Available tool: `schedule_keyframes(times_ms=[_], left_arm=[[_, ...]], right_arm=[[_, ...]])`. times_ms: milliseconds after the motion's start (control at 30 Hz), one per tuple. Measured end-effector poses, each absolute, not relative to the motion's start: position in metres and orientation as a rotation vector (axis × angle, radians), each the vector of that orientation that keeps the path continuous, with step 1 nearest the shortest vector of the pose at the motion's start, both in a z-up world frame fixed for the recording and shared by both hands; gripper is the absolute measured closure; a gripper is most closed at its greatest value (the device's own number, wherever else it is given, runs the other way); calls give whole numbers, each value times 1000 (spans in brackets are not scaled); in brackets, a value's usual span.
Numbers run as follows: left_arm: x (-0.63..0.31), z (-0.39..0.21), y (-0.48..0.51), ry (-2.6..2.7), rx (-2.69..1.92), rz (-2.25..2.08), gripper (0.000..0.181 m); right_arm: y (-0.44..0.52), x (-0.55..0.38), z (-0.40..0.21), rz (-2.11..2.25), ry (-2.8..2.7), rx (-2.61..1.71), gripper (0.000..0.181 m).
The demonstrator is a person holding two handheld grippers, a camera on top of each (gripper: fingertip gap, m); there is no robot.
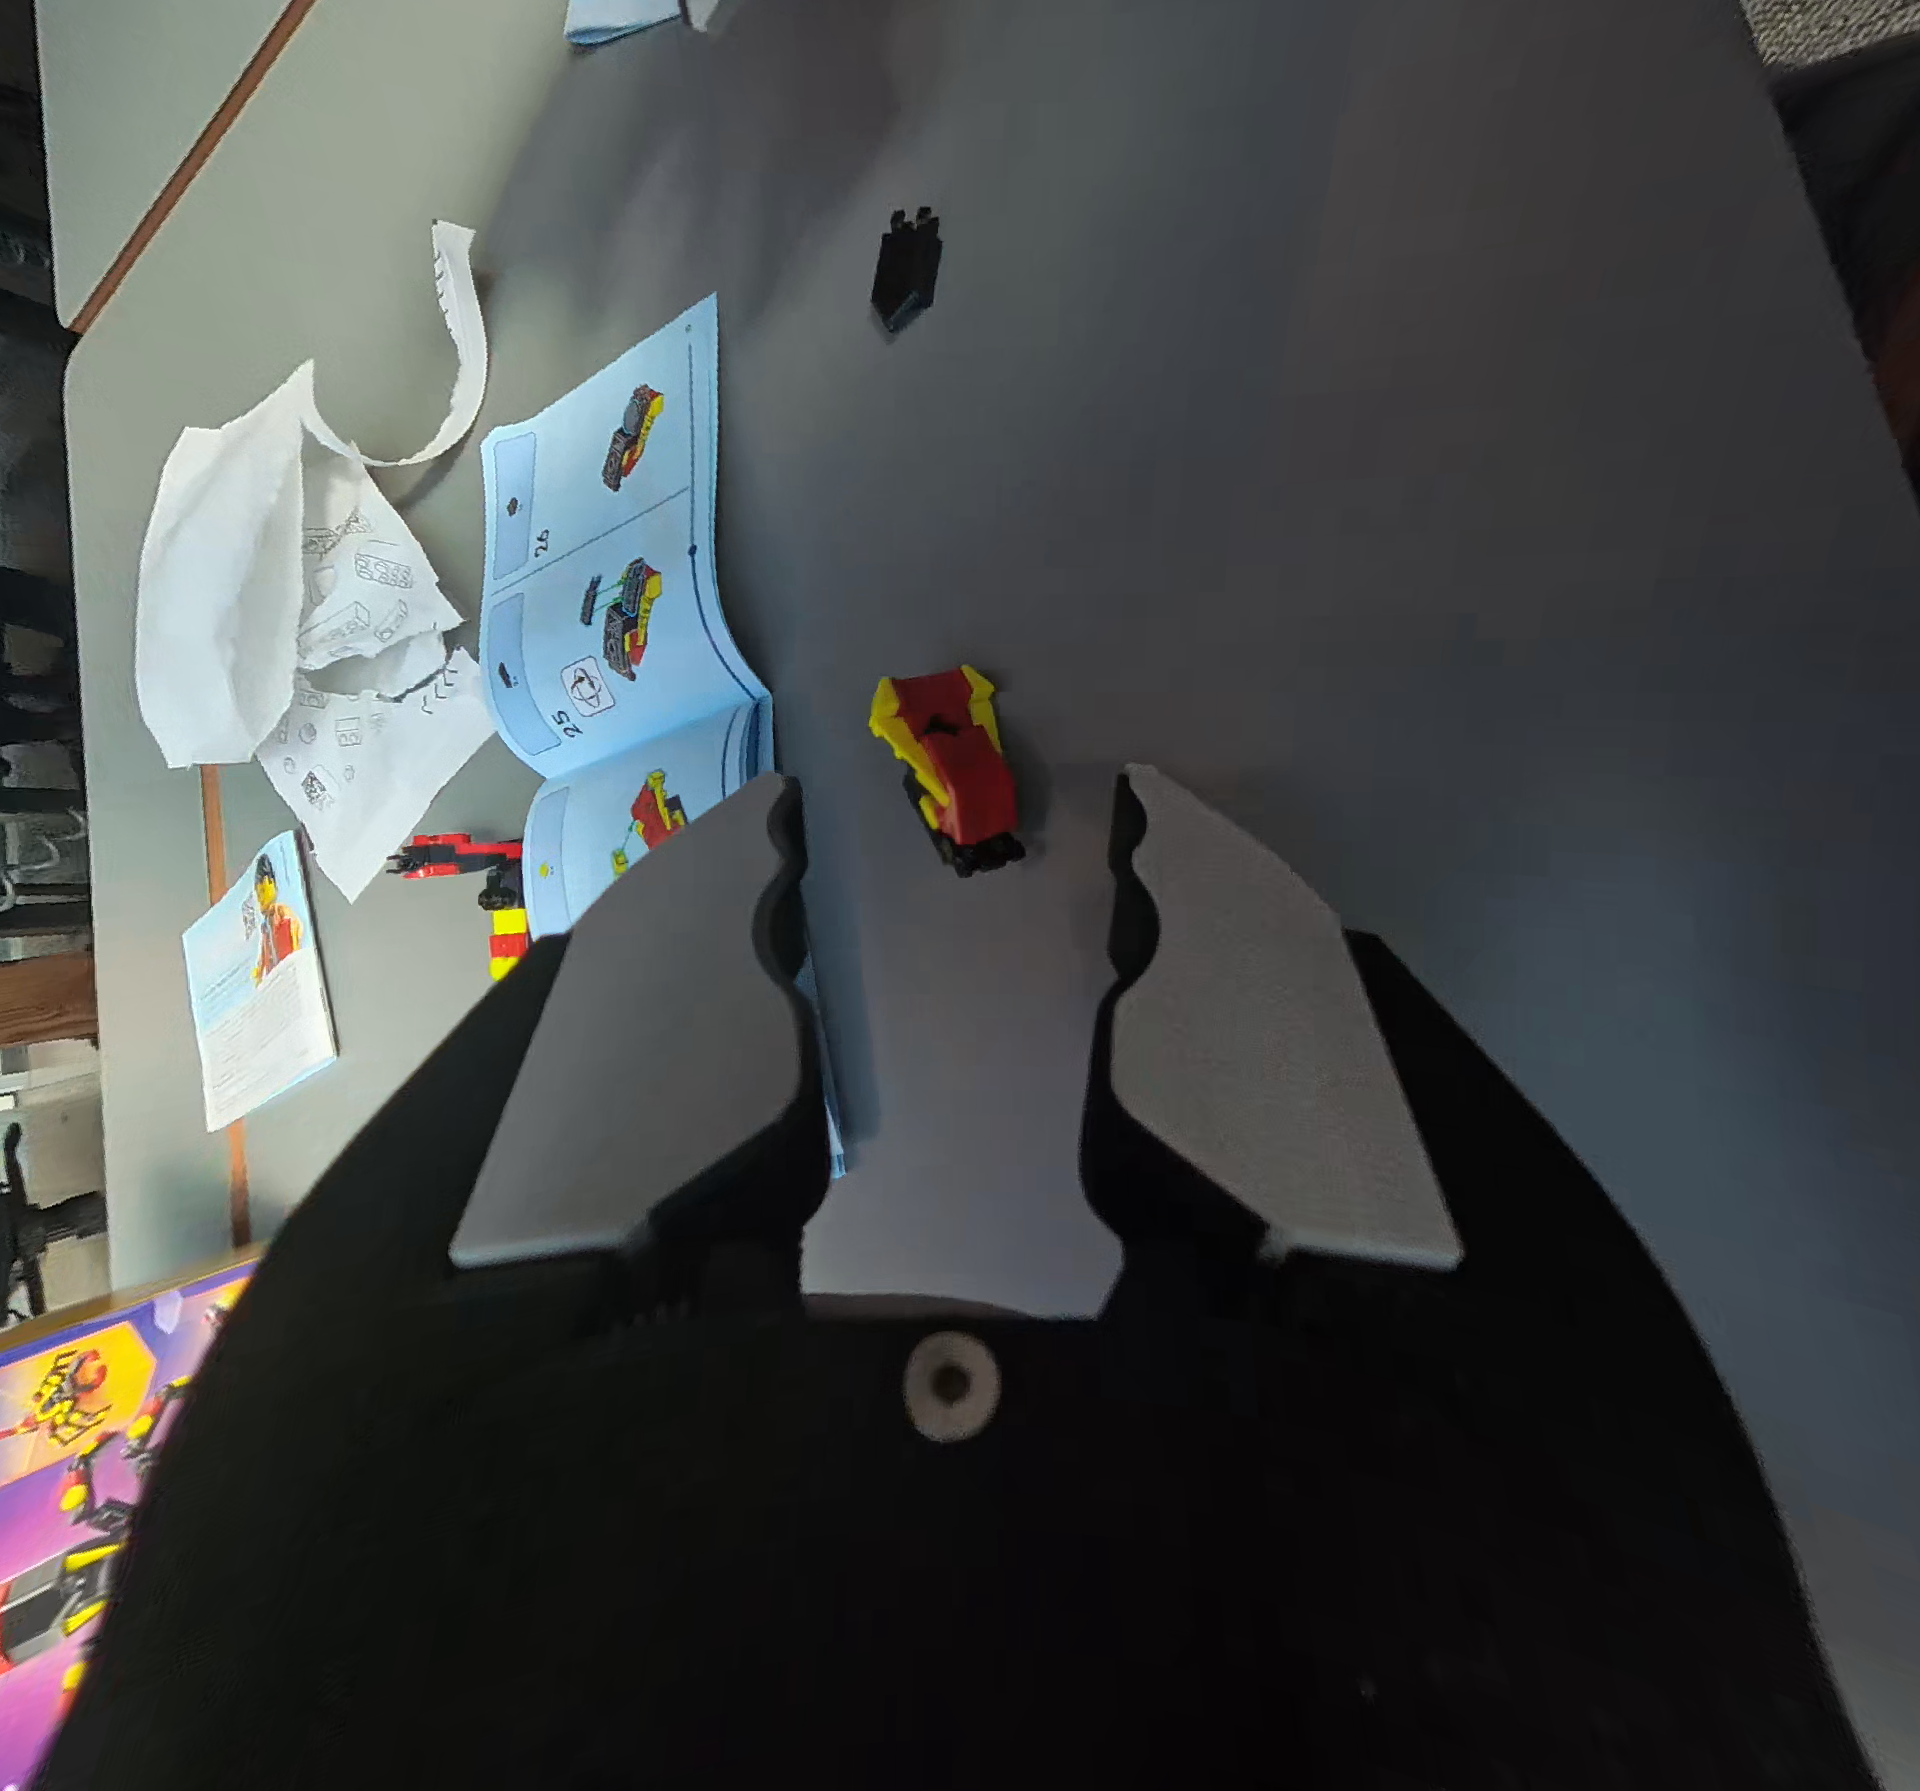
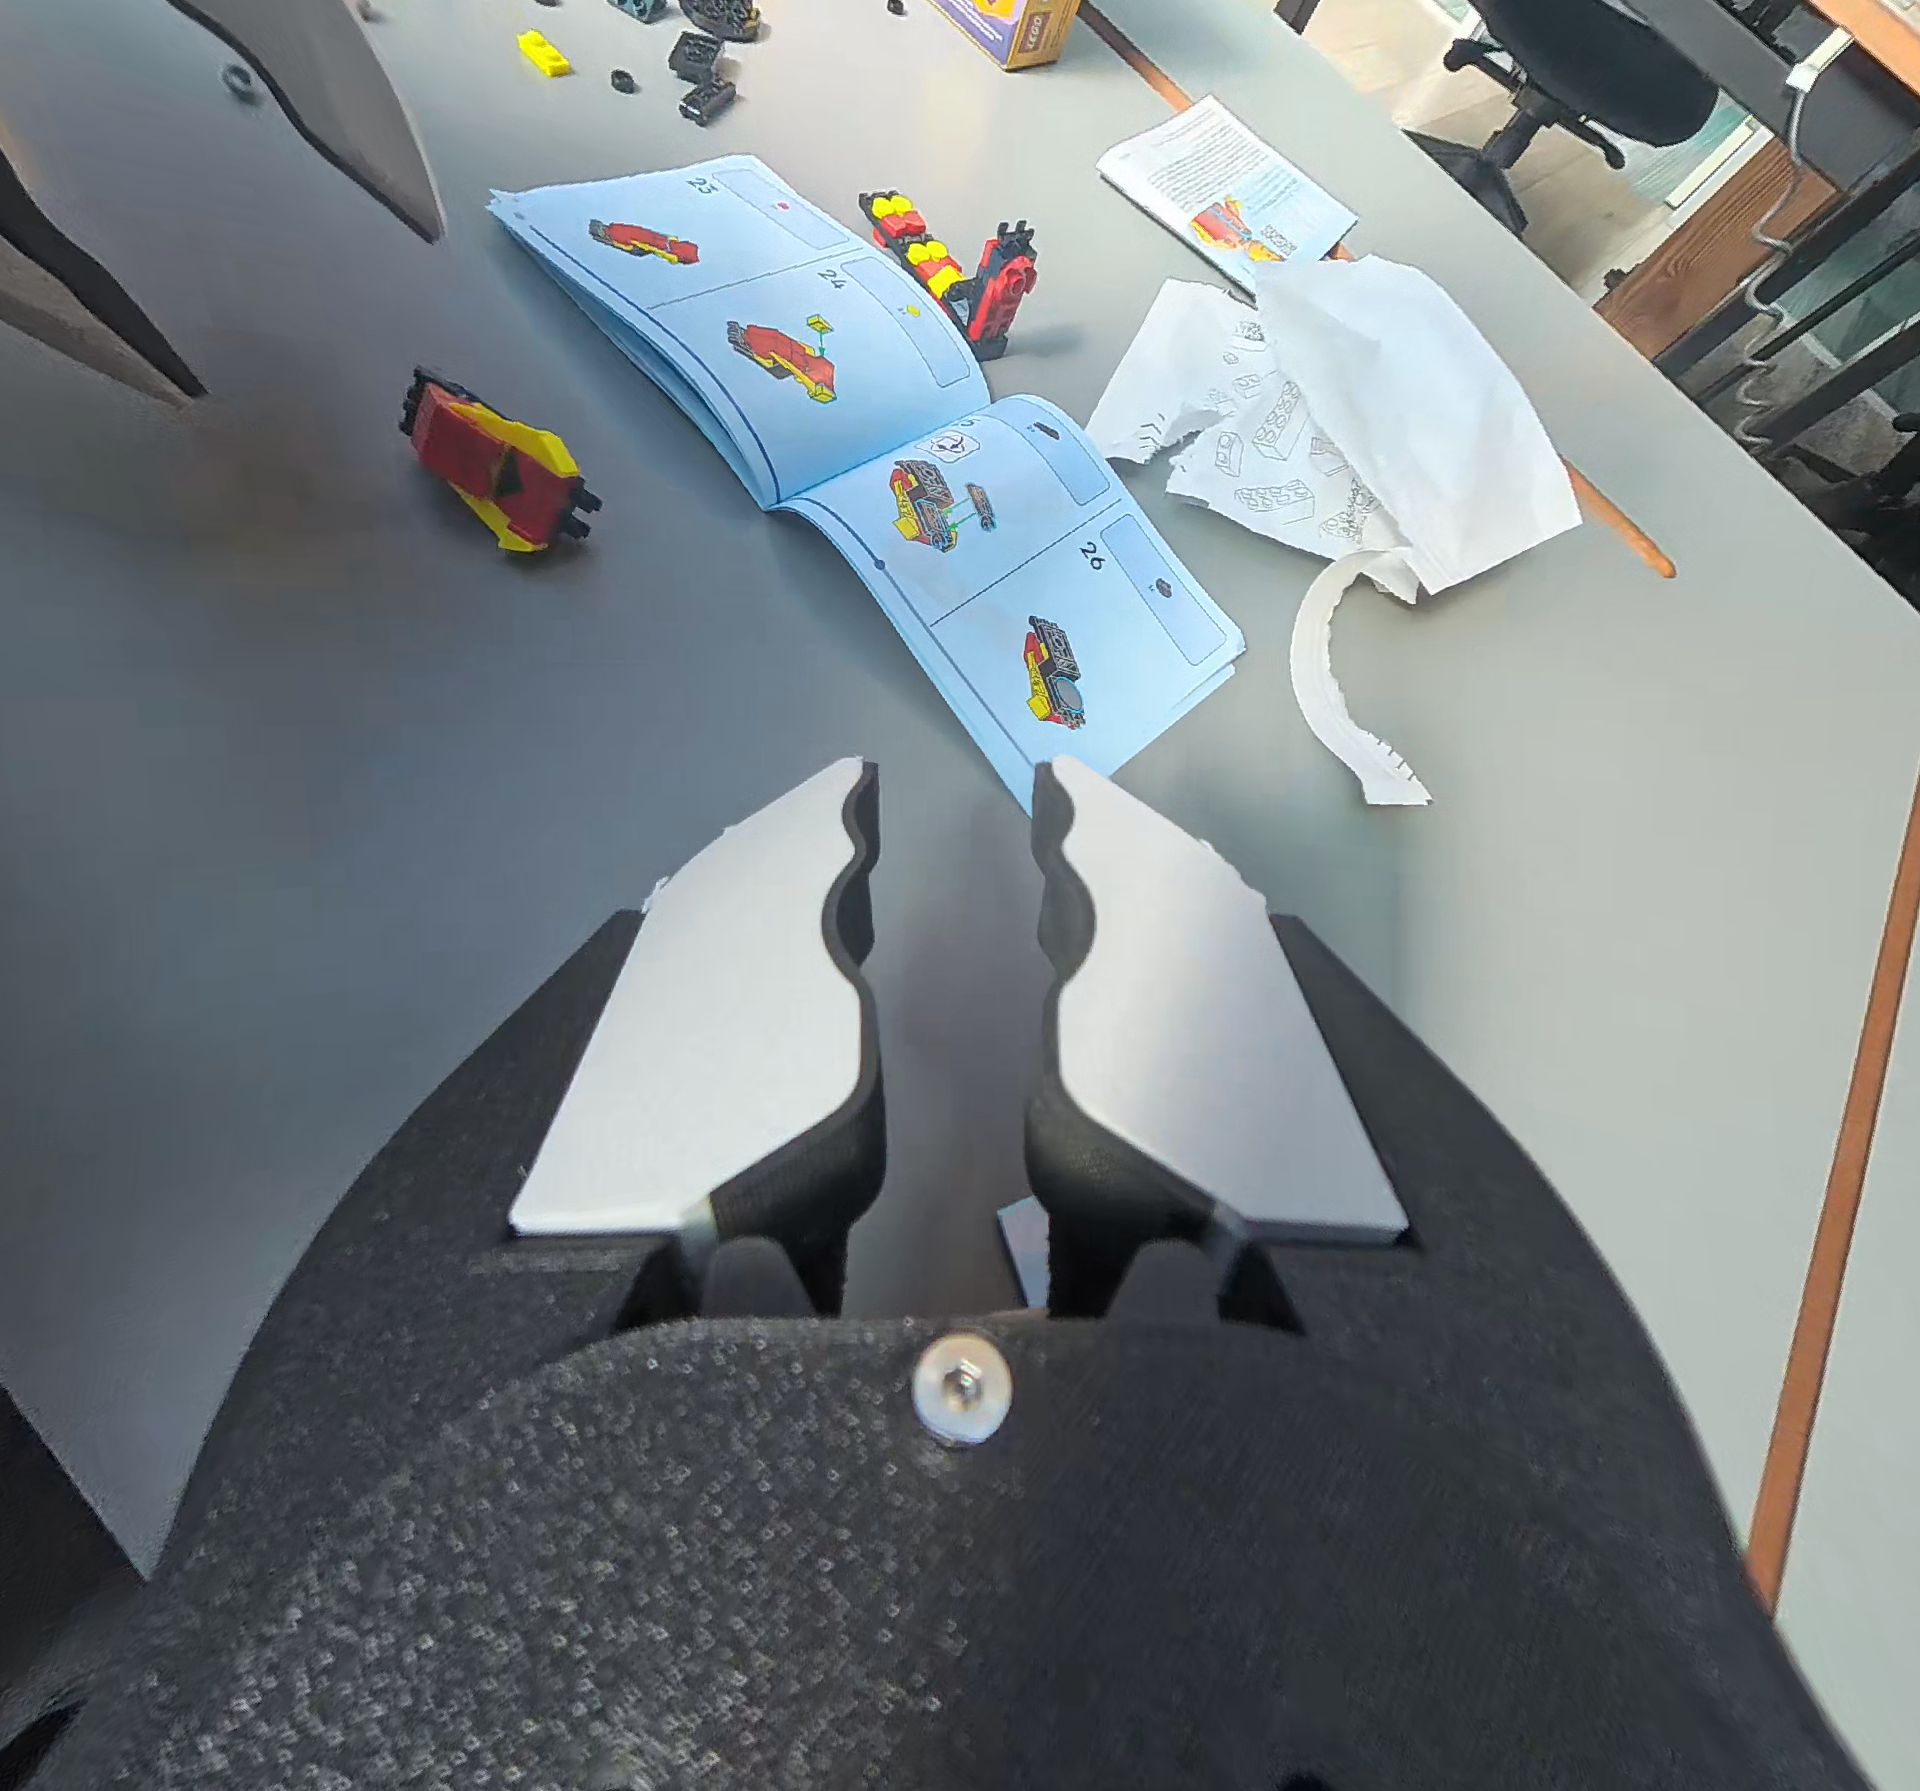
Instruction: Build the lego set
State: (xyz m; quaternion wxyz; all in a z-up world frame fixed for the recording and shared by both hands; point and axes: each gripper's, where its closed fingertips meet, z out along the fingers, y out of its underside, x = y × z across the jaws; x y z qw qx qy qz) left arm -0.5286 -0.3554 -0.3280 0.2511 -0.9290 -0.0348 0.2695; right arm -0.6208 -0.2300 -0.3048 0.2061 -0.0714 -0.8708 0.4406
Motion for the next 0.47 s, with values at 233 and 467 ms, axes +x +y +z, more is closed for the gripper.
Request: schedule_keyframes(times_ms=[233, 467], left_arm=[[-576, -289, -371, -404, -2261, 560, 157], [-627, -322, -329, -318, -2425, 287, 147]], right_arm=[[-222, -651, -301, 1157, -2450, -201, 157], [-219, -683, -320, 1060, -2613, -191, 158]])
